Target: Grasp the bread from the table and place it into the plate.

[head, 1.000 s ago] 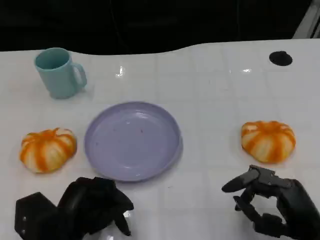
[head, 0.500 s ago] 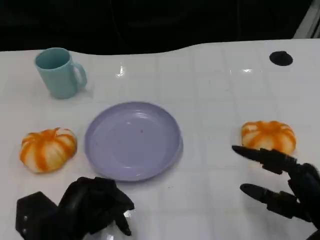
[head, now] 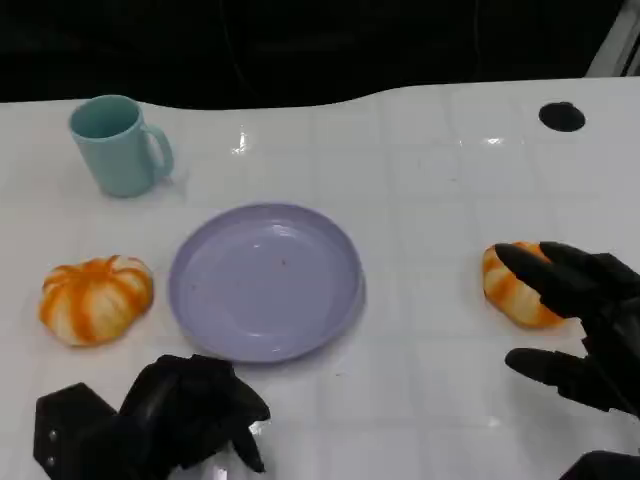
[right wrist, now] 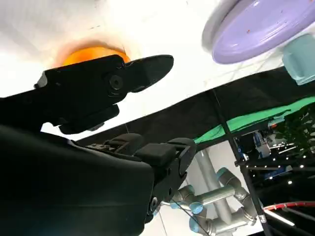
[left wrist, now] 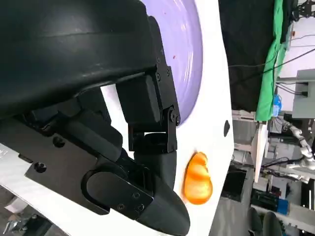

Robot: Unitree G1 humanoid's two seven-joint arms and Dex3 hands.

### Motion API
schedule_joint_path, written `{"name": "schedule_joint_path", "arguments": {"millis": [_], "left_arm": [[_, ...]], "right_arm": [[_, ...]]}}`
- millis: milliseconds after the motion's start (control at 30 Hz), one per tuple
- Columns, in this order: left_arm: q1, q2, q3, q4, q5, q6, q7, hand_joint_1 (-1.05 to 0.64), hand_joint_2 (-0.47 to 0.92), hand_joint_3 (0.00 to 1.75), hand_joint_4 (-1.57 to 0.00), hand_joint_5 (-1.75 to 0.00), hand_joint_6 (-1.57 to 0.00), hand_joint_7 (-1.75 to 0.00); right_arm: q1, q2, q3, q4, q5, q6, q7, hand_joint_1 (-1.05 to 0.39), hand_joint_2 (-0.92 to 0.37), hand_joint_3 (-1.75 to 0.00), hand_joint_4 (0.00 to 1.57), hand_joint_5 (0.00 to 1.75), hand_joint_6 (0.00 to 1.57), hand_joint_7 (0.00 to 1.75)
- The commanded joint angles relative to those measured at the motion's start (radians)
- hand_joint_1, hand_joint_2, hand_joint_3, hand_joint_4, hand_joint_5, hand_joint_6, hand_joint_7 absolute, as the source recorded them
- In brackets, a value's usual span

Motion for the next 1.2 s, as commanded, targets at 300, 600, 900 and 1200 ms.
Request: {"name": "schedule_joint_path", "arguments": {"millis": [300,600,900,1200], "left_arm": [[0.009,0.015,0.006,-0.002,-0.004,-0.002,0.0,-1.05,0.78,0.0,-1.51,-0.92,-1.57,-0.49],[0.01,0.015,0.007,-0.006,-0.008,0.0,-0.003,-1.05,0.78,0.01,-1.5,-0.92,-1.57,-0.48],[0.018,0.011,0.006,-0.015,-0.008,-0.003,0.0,-1.05,0.78,0.01,-1.5,-0.92,-1.57,-0.47],[0.027,0.009,0.006,-0.028,-0.008,-0.002,0.002,-1.05,0.78,0.01,-1.5,-0.92,-1.57,-0.48]], "right_arm": [[-0.089,-0.078,0.1,0.012,-0.217,0.263,-0.007,-0.51,-0.88,0.0,0.0,0.22,0.22,0.0],[-0.191,-0.081,0.176,0.122,-0.227,0.338,-0.015,-0.45,-0.82,0.0,0.0,0.32,0.26,0.01],[-0.289,-0.083,0.25,0.251,-0.216,0.381,-0.012,-0.41,-0.8,0.0,0.0,0.35,0.28,0.02],[-0.396,-0.067,0.312,0.444,-0.198,0.384,-0.057,-0.4,-0.8,0.0,0.01,0.39,0.3,0.02]]}}
